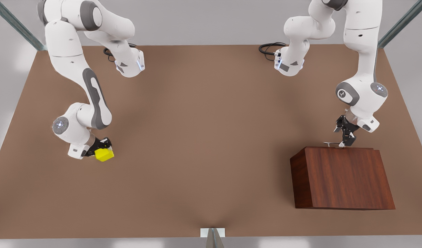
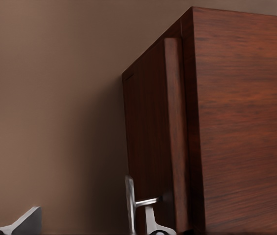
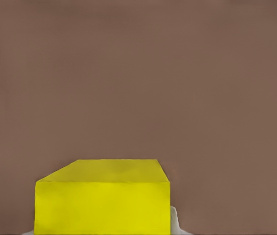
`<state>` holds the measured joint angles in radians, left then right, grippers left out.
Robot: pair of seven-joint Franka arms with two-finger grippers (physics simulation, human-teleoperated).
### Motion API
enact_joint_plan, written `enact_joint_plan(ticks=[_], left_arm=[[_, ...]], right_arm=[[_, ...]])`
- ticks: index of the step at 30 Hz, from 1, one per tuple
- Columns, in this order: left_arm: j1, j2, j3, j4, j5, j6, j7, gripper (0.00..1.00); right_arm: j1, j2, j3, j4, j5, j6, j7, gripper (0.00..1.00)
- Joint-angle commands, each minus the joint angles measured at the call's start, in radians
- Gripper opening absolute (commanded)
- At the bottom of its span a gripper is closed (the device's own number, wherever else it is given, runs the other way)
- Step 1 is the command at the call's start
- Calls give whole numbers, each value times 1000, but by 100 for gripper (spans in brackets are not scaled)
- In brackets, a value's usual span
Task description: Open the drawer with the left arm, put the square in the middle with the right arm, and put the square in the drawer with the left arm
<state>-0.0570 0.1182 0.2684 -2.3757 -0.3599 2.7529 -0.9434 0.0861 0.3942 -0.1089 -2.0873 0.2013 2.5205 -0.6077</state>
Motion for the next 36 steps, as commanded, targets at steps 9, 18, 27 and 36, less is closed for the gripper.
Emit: enact_joint_plan(ticks=[9, 18, 27, 36], left_arm=[[-3, -52, 2, -51, -4, -36, -2, 100], [-4, -127, 2, -148, -7, -36, -2, 100], [-12, -298, 8, -310, -7, -56, -5, 100], [-102, -454, 109, -37, 256, -507, 257, 100]], right_arm=[[567, 212, 8, 338, -8, -3, 1172, 59], [817, 497, 2, 774, -40, -203, 1873, 68], [827, 459, -15, 762, -46, -212, 1866, 100], [367, -104, -54, 478, -52, -552, 1212, 100]])
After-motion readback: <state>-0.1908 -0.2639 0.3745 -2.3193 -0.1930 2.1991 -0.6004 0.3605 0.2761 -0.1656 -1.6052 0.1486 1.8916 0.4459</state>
